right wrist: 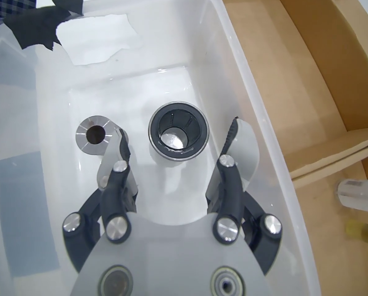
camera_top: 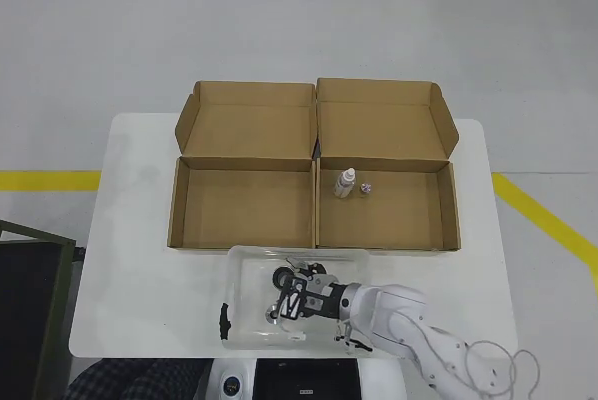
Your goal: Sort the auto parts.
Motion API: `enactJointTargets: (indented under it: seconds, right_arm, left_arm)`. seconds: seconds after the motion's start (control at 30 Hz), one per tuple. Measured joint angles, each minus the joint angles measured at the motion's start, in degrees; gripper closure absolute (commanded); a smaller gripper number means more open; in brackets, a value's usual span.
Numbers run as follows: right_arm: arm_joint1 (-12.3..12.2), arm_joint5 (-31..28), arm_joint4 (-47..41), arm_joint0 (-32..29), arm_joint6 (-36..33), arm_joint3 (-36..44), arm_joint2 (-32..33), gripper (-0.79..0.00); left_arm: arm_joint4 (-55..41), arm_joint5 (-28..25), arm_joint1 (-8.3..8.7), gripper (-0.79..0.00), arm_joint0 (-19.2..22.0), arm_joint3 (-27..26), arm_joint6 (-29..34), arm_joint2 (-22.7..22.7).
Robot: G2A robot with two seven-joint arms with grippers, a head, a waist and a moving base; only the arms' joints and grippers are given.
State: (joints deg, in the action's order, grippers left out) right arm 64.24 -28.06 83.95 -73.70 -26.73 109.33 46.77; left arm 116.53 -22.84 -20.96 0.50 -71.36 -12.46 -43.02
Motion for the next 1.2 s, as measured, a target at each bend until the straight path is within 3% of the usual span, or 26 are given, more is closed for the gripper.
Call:
enactJointTargets:
  seconds: [0.63,0.9,1.0,1.03,1.2]
  right_arm:
    - [1.92,0.11,-1.98,4.11,0.32,-5.60,-2.75,-0.496]
    - [2.50,-0.63,-3.65,5.26,0.30,-7.13,-3.11,-0.292]
    - [2.53,-1.31,-4.87,5.35,0.59,-7.51,-2.59,-0.117]
    - [2.51,-1.72,-5.38,5.33,0.66,-7.52,-2.32,0.000]
    - [2.19,-3.87,-7.72,4.57,0.93,-6.51,-0.84,0.000]
  left_arm:
    - [0.00,0.00,0.00,-0.785,0.00,0.00,0.00,0.00]
    - [0.00,0.00,0.00,-0.785,0.00,0.00,0.00,0.00]
    - [0.00,0.00,0.00,-0.785,0.00,0.00,0.00,0.00]
    - [0.00,0.00,0.00,-0.785,0.00,0.00,0.00,0.00]
    - [0.00,0.00,0.00,-0.785,0.00,0.00,0.00,0.00]
